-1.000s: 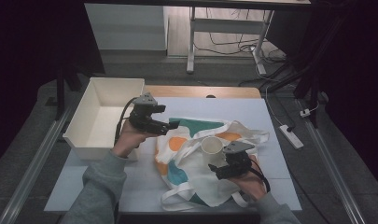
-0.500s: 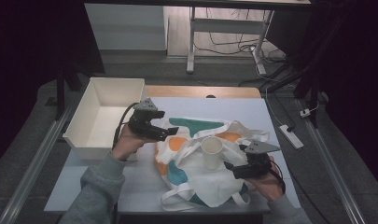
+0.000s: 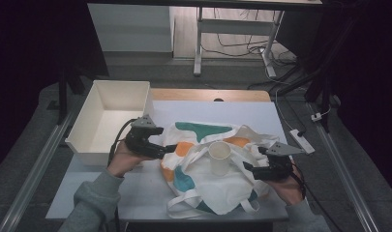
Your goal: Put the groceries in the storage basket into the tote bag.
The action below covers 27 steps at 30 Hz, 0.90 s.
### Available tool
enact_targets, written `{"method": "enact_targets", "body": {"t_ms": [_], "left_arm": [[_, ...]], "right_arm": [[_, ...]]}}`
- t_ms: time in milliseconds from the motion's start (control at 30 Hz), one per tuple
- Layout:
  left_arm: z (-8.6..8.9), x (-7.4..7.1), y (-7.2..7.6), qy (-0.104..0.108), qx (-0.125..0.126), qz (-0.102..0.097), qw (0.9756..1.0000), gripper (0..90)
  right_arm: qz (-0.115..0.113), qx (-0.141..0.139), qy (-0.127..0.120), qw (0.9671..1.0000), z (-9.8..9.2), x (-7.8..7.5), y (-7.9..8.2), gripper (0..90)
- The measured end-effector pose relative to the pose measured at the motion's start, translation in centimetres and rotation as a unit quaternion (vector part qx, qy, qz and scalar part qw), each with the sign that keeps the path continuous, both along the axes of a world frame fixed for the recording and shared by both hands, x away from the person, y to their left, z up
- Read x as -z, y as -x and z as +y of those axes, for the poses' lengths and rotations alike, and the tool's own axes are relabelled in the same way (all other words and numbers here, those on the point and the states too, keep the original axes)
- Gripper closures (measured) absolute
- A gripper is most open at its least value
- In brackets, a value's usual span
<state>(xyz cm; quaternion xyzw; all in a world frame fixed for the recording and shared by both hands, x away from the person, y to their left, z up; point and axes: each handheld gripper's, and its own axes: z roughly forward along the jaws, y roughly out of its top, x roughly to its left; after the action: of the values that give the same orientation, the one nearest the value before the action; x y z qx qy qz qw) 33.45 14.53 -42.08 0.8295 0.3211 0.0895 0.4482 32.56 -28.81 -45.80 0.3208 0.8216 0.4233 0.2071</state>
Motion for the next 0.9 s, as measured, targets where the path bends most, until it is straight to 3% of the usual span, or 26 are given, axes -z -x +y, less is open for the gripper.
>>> {"method": "enact_targets", "body": {"t_ms": [167, 233, 333, 633, 900], "left_arm": [[0.1, -0.1, 0.9, -0.008, -0.008, -0.013, 0.9998, 15.4], [-0.2, -0.4, 1.5, -0.010, 0.003, -0.025, 0.9996, 15.7], [-0.7, -0.5, 2.1, -0.014, 0.020, -0.024, 0.9994, 16.1], [-3.0, 1.2, 2.6, -0.034, 0.047, -0.006, 0.9983, 19.3], [-4.4, 3.0, 2.2, -0.049, 0.045, 0.019, 0.9976, 19.3]], "right_arm": [[-0.001, 0.008, 0.000, 1.0000, -0.6, -0.3, -0.1, 18.7], [-0.001, 0.009, 0.004, 1.0000, -0.5, -0.3, -0.1, 18.7], [-0.003, 0.009, 0.007, 0.9999, -0.5, -0.5, -0.1, 18.7], [-0.002, 0.008, 0.009, 0.9999, -0.5, -0.5, -0.1, 18.9], [0.001, 0.012, 0.011, 0.9999, -0.8, -0.3, -0.2, 18.9]]}}
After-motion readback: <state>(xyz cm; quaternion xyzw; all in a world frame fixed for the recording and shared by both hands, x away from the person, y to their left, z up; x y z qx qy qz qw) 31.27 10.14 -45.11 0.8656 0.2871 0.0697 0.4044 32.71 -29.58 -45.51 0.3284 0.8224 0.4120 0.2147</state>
